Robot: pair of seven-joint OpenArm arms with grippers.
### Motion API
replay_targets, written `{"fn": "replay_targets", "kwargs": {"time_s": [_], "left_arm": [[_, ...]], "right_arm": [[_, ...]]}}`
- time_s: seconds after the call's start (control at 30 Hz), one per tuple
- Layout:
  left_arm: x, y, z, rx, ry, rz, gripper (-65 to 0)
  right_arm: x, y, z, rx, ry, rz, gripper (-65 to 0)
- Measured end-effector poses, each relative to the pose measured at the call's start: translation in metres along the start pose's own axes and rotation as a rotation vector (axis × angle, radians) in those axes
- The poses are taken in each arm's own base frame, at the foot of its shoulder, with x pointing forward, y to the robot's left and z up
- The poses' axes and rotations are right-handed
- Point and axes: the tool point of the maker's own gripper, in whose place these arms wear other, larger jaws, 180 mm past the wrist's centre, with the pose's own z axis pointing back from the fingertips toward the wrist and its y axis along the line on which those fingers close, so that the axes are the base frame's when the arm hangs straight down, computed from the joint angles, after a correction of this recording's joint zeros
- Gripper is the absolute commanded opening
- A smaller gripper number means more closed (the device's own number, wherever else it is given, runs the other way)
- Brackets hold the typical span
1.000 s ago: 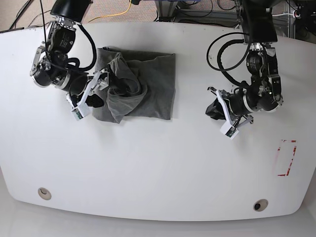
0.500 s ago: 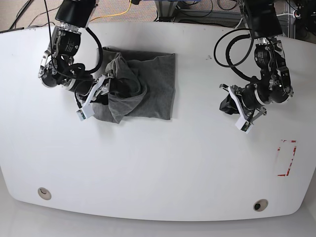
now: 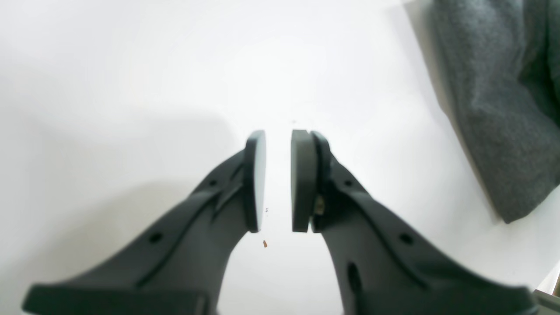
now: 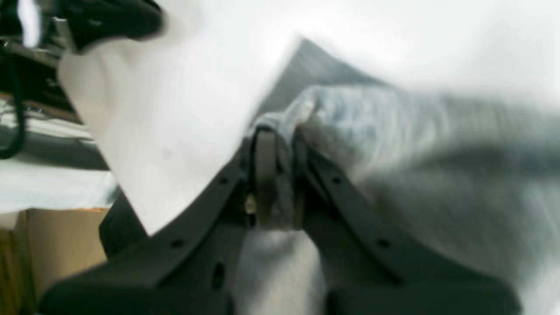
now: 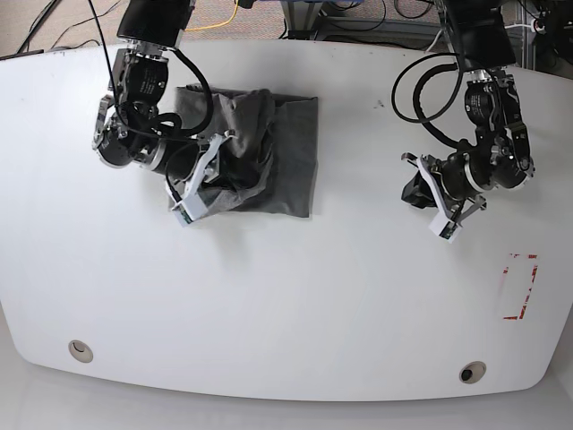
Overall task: Layout the t-shirt on the table in an organized manner, then fold the t-shirt properly
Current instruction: 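Press and smooth the bundle's edge with the right gripper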
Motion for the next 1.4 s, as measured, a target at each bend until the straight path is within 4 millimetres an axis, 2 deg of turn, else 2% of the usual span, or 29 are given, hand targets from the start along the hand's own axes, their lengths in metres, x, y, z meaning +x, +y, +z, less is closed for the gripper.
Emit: {"fn": "replay_targets", "kwargs": {"time_s": [0.2,0.4,0.5,0.63,0.87,0.97,1.03,1.23,1.4], "left_arm": [[-0.001,0.001,0.0,0.003,0.003,-0.001,-55.7],[-0.006,-0.001,0.0,-0.001,0.01,0.005,-55.7],[-0.013,-0.003,-0.001,-0.004,0.025,0.01,-55.7],[-0.017,-0.003,0.0,-0.003,0.039,0.01,-55.7],[-0.022,0.001,0.003,0.005,0.05,0.007,-55.7],[-0.025,-0.006,-0.001,-0.012,0.067,-0.011,-55.7],[-0.025,-0.013,-0.005,-0.03,0.075,-0.027,-55.7],[-0.024,-0.03,-0.014,-0.077,0.08,-0.048,-55.7],[-0.031,-0.041,-0.025,-0.112,0.094,-0.016,-55.7]], "right_arm": [[0.003,0.032,-0.02,0.09,0.014,0.041,-63.1],[0.023,0.041,-0.029,0.11,-0.019,0.065,-61.5],[0.034,0.044,-0.03,0.119,-0.05,0.076,-53.6],[0.04,0.044,-0.032,0.125,-0.062,0.08,-37.1],[0.029,0.035,-0.041,0.131,-0.023,0.033,-12.8],[0.027,0.035,-0.042,0.136,-0.019,0.024,-3.6],[0.027,0.035,-0.042,0.136,-0.019,0.025,0.0],[0.027,0.034,-0.039,0.132,-0.019,0.031,0.0],[0.017,0.027,-0.018,0.08,0.003,0.08,0.0]]}}
